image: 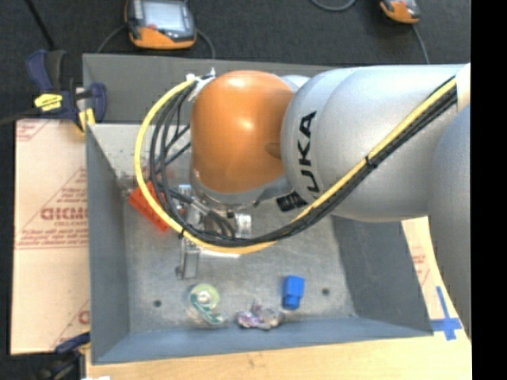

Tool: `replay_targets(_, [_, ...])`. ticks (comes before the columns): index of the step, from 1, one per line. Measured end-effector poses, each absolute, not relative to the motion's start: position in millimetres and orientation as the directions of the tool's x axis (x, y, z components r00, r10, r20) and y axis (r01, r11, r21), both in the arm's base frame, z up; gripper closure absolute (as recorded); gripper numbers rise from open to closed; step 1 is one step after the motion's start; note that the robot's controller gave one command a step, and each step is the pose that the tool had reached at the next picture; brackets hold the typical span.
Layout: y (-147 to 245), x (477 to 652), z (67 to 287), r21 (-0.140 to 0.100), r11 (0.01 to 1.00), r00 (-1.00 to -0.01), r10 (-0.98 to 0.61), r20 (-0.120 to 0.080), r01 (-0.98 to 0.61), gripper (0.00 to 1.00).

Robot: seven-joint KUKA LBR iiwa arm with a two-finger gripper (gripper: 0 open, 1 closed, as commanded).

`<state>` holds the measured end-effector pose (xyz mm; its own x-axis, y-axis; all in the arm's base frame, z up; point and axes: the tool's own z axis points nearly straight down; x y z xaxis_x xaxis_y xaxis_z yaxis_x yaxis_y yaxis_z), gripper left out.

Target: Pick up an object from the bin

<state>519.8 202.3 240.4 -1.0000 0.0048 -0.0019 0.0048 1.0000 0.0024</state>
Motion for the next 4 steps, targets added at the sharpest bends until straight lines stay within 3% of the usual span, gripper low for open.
replay_targets(1, [204, 582.1, 251, 0.003, 0.983, -0.983, 0.183, -0.006, 0.183, 0.00])
replay_targets(2, [190, 607.7, 163, -0.002, 0.977, -0.977, 0.212, 0.004, 0.212, 0.00])
replay_targets(3, [191, 639.7, 69, 0.001, 0.987, -0.987, 0.162, -0.010, 0.162, 0.00])
replay_targets(4, [193, 642.4, 78, 0.007, 0.987, -0.986, 0.164, -0.017, 0.163, 1.00])
